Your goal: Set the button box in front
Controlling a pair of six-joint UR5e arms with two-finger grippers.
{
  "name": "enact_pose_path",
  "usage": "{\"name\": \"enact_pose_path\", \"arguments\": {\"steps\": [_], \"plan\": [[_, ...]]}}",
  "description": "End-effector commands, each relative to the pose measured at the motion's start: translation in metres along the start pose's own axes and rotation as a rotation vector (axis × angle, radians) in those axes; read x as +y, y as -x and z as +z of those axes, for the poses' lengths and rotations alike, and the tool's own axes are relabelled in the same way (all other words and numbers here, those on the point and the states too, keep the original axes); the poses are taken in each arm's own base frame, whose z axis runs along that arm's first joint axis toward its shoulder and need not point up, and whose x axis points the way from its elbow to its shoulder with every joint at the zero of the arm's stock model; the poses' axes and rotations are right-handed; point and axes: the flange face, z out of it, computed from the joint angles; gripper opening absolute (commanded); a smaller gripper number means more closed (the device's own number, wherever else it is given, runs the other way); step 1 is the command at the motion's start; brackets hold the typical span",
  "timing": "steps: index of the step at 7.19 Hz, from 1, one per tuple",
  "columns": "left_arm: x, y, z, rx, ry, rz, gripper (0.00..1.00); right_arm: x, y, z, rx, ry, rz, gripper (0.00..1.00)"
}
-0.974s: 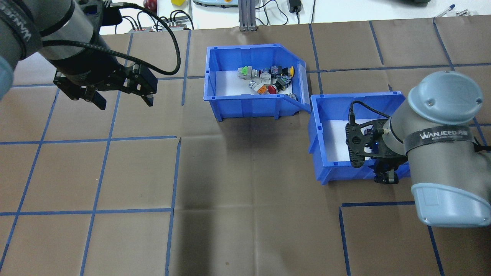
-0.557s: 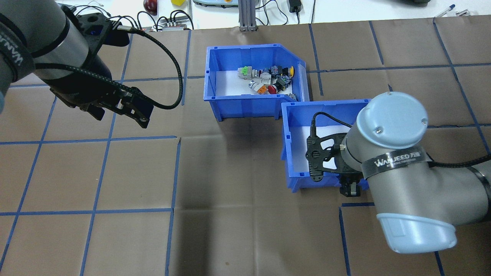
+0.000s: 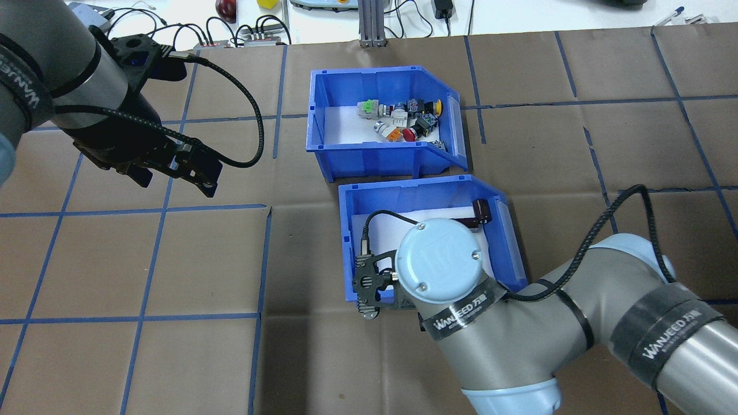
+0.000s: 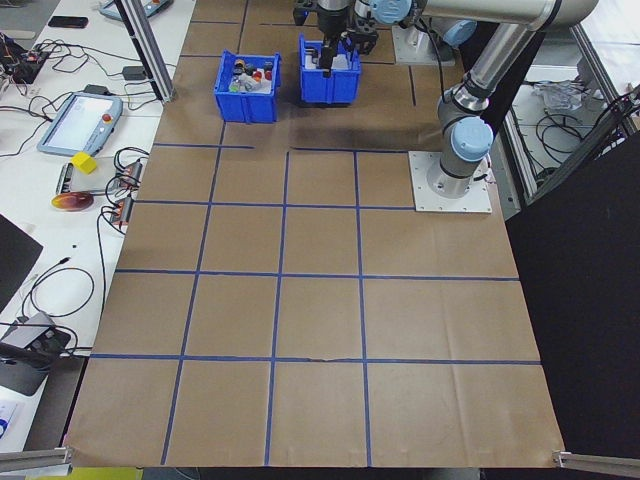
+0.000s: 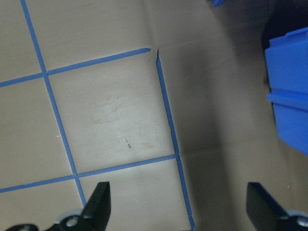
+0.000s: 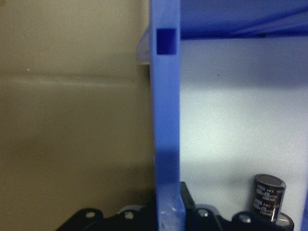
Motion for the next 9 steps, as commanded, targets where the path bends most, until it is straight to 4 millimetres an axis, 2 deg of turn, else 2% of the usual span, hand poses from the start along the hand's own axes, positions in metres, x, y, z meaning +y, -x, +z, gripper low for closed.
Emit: {"name": "enact_pose_path", "arguments": {"steps": [1,3,7,8,9], "plan": [[-0.002,0.003,0.002,-0.001,0.005,0.000,0.99,-0.025,0.009,0.022,-0.007,0.011,-0.007,0.13],[-0.003,0.004,0.006,-0.002,0.013,0.000,0.99,-0.020,0.003,0.018,0.026,0.063,-0.007,0.14],[-0.003,0.004,0.005,-0.005,0.012,-0.003,0.99,-0.023,-0.001,0.014,0.027,0.052,0.045,0.14],[-0.003,0.004,0.005,-0.007,0.012,-0.002,0.99,-0.024,0.000,0.014,0.024,0.048,0.061,0.32],[-0.002,0.004,0.005,-0.007,0.012,-0.002,0.99,-0.025,0.001,0.015,0.016,0.041,0.079,0.99]]}}
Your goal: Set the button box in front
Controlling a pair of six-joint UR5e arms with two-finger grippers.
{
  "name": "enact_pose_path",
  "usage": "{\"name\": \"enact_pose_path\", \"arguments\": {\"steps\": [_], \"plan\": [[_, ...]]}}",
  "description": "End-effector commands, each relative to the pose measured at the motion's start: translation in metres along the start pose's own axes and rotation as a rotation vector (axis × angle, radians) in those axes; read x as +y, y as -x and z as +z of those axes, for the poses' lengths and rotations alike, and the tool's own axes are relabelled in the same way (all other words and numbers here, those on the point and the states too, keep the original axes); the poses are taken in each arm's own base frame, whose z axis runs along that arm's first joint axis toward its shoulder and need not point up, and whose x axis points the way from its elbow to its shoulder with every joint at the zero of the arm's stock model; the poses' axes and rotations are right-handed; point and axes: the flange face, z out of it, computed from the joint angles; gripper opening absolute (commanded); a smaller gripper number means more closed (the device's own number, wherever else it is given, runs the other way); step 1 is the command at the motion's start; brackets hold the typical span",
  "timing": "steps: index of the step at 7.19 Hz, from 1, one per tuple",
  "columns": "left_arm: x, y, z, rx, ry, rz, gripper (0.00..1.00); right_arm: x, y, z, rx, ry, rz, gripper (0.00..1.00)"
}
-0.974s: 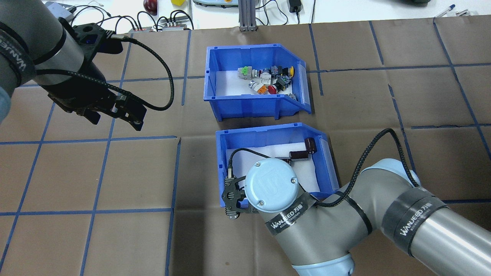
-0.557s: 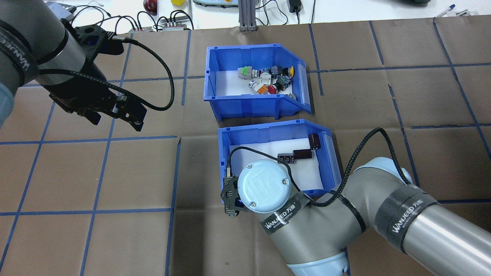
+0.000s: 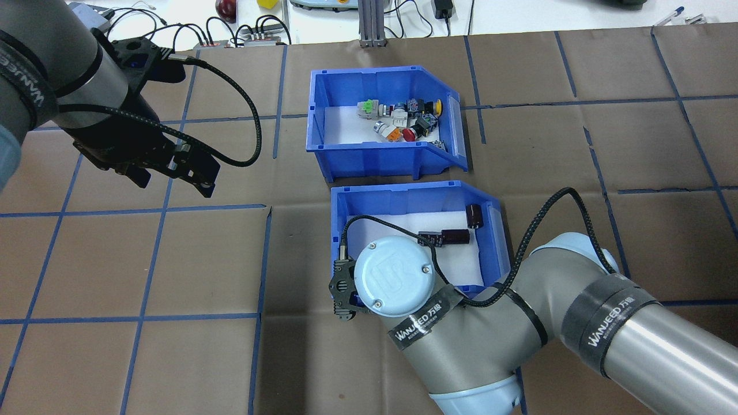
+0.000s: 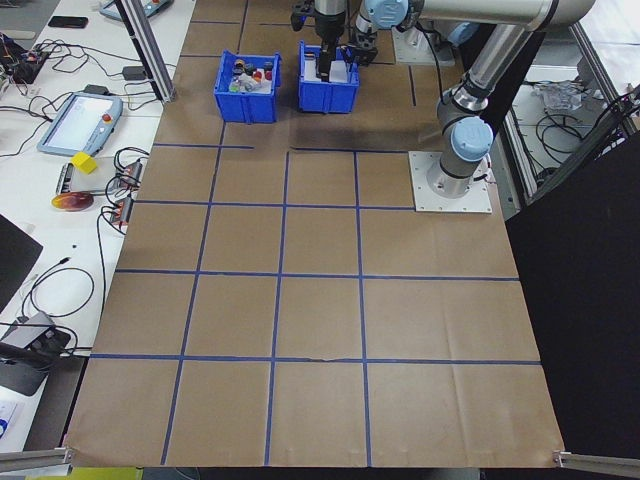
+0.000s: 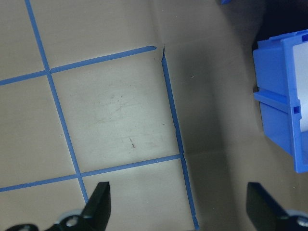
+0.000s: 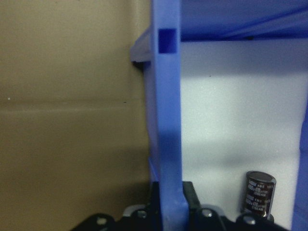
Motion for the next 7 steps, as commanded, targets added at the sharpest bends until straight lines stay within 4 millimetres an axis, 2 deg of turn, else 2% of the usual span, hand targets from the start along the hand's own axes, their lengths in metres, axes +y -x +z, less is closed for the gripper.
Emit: {"name": "enact_pose_path", "arguments": {"steps": [1,3,5,7], "plan": [[0.001,0.000,0.000,0.000,0.000,0.000,0.99,-0.001,0.001,0.000,-0.013,-0.015,0.026,1.00],[0.000,0.000,0.001,0.002,0.003,0.000,0.99,0.004,-0.003,-0.005,-0.017,-0.003,0.036,1.00],[0.001,0.000,0.000,0.001,0.001,0.000,0.99,0.018,-0.016,-0.035,-0.003,-0.003,0.071,1.00],[0.001,0.000,0.000,0.001,0.001,0.000,0.99,0.052,-0.072,-0.068,-0.033,0.029,0.208,1.00]]}}
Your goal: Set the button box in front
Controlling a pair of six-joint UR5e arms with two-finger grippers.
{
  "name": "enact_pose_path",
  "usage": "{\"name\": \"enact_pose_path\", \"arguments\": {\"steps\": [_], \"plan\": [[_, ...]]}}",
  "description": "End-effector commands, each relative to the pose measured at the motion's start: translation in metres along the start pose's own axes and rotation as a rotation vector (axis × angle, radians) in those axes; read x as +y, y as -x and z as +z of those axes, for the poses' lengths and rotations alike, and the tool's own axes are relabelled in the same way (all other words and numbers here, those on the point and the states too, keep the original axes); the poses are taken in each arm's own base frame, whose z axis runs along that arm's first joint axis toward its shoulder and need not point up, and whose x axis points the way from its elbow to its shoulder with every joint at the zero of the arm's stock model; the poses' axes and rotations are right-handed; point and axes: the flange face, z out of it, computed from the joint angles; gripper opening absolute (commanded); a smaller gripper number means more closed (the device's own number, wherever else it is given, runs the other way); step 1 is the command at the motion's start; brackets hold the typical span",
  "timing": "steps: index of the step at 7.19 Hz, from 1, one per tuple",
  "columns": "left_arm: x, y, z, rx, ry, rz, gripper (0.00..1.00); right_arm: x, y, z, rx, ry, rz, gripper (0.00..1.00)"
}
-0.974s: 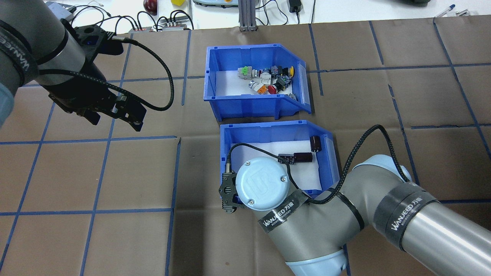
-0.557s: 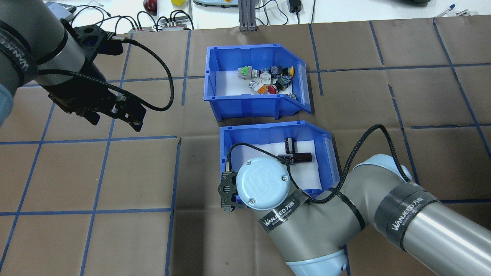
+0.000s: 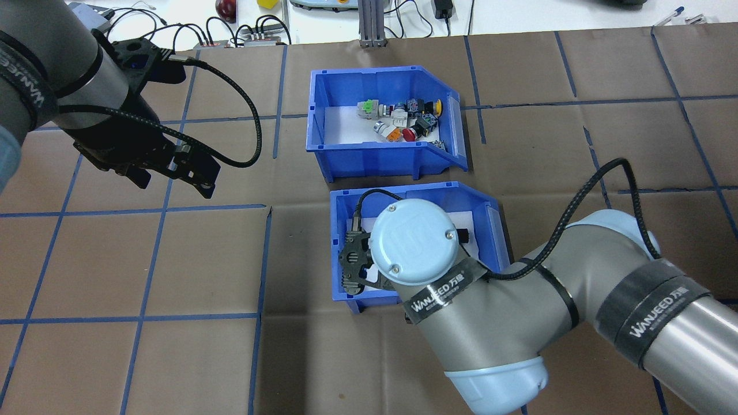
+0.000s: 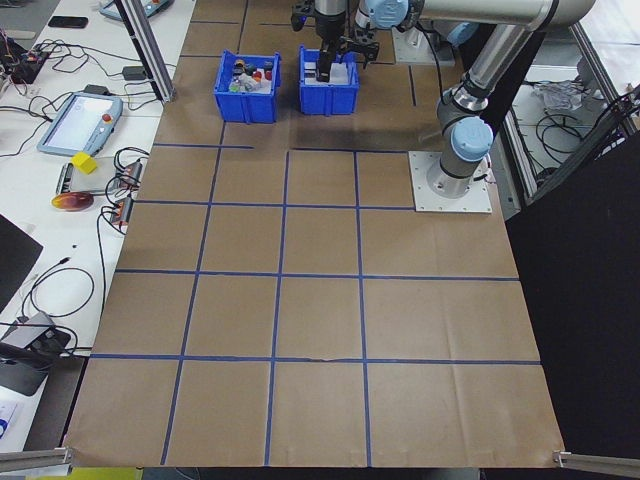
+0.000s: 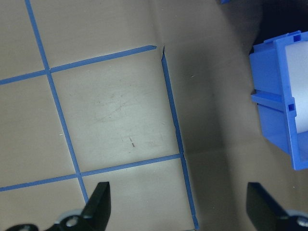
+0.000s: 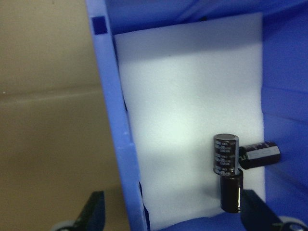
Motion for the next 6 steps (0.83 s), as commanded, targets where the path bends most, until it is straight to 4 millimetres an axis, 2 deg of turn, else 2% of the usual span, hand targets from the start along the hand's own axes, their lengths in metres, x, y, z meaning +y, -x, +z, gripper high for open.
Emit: {"name": "enact_pose_path", "arguments": {"steps": [1,3,5,6], "plan": [[0.000,0.000,0.001,-0.001,0.003,0.002,0.99,0.036,-0.058,-0.031,-0.002,0.015,0.184,1.00],[0.000,0.000,0.001,-0.001,0.003,0.002,0.99,0.084,-0.099,-0.029,0.006,0.032,0.387,1.00],[0.001,0.000,0.002,0.001,0.012,0.000,0.99,0.129,-0.124,-0.049,0.011,0.036,0.680,1.00],[0.001,0.000,0.002,0.001,0.012,0.000,0.99,0.149,-0.136,-0.064,-0.061,0.071,0.821,1.00]]}}
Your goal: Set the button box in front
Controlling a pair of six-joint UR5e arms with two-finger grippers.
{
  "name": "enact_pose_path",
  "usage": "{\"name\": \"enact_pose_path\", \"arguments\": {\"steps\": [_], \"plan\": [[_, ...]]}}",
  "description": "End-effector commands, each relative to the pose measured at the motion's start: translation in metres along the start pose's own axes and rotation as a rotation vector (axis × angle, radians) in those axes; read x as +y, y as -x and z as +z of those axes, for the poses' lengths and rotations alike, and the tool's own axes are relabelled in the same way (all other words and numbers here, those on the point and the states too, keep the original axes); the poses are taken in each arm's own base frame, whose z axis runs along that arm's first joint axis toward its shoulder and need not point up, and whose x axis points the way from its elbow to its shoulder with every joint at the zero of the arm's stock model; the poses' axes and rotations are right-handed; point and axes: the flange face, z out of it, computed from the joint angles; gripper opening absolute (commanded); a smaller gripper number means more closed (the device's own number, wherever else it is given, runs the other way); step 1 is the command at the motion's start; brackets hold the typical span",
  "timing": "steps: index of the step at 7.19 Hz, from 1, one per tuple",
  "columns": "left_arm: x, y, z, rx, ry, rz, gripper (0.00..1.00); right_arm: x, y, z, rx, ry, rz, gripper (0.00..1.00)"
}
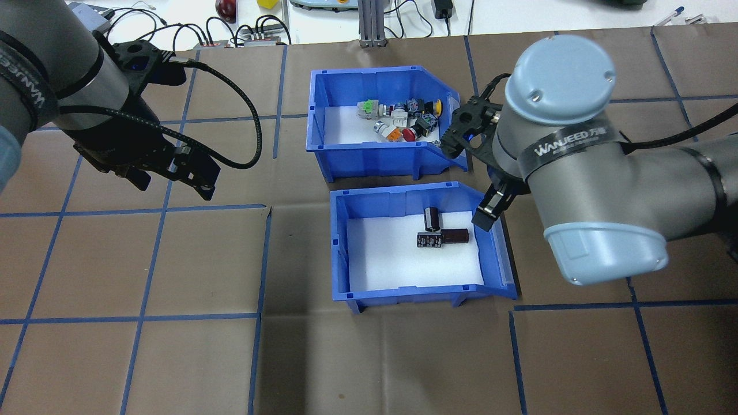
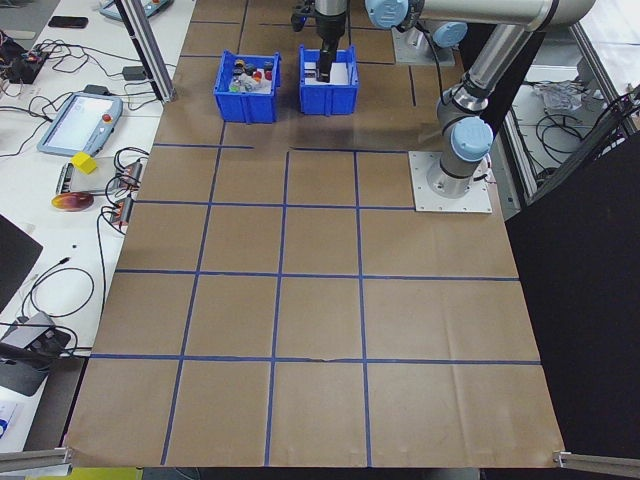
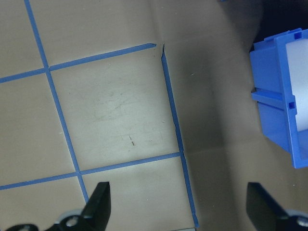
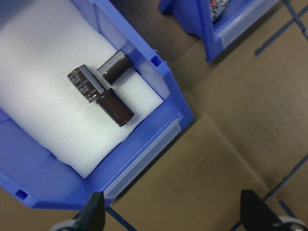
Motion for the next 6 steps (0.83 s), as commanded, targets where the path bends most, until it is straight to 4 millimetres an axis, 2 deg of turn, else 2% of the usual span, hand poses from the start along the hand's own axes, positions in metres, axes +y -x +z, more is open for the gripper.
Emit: {"name": "enact_pose_path", "arguments": {"steps": [1,2,3,5,6], "plan": [[0.000,0.000,0.000,0.000,0.001,0.000,0.99,0.012,-0.043,-0.034,-0.118,0.046,0.329,1.00],[0.000,0.000,0.000,0.000,0.001,0.000,0.99,0.012,-0.053,-0.054,-0.117,0.045,0.488,1.00],[0.000,0.000,0.000,0.001,-0.002,-0.002,0.99,0.010,-0.061,-0.063,-0.107,0.033,0.620,1.00],[-0.003,0.001,0.001,0.003,-0.007,-0.003,0.99,-0.004,-0.083,-0.062,-0.101,0.041,0.798,1.00],[-0.004,0.000,0.001,0.010,-0.011,-0.003,0.99,-0.009,-0.091,-0.055,-0.097,0.057,0.807,1.00]]}}
